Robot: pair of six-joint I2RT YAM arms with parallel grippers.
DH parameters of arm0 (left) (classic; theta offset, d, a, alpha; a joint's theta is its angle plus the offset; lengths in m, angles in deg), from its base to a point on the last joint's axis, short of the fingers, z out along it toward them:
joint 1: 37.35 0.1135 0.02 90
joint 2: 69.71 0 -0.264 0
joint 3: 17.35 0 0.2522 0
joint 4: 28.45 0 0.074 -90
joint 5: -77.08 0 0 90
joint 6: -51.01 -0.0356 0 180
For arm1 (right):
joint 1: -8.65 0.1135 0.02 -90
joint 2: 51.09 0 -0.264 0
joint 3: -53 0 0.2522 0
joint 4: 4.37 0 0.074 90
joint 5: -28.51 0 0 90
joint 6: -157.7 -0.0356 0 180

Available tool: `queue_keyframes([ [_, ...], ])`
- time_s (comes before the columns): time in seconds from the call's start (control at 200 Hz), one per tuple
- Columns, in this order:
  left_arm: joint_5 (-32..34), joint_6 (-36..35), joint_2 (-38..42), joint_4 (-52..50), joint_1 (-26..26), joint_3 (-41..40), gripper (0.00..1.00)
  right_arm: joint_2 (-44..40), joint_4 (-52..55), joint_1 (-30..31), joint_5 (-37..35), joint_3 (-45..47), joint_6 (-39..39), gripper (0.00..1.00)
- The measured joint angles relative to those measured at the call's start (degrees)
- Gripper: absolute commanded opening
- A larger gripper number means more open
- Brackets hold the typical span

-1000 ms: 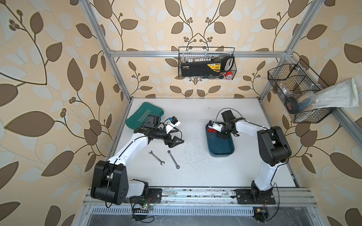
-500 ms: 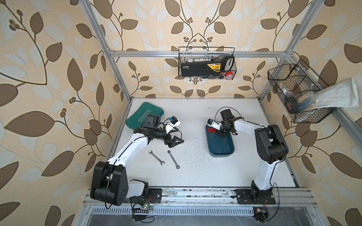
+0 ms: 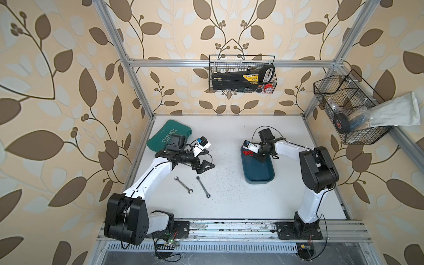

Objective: Take the screw protection sleeves out of the storage box
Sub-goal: Pick up the screw protection sleeve from the storage box.

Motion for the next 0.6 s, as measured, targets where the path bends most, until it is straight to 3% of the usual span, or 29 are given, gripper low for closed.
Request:
queue_keyframes([
  [0.44,0.92,-0.33,0.0,-0.17,0.0,0.0,0.99,-9.25,3.8,-0.02,3.1,2.47,-1.66,0.0],
  [0.6,1.9,-0.02,0.02,0.11,0.52,0.0,0.99,-12.5,6.4,4.17,4.87,1.11,-4.44,0.0],
])
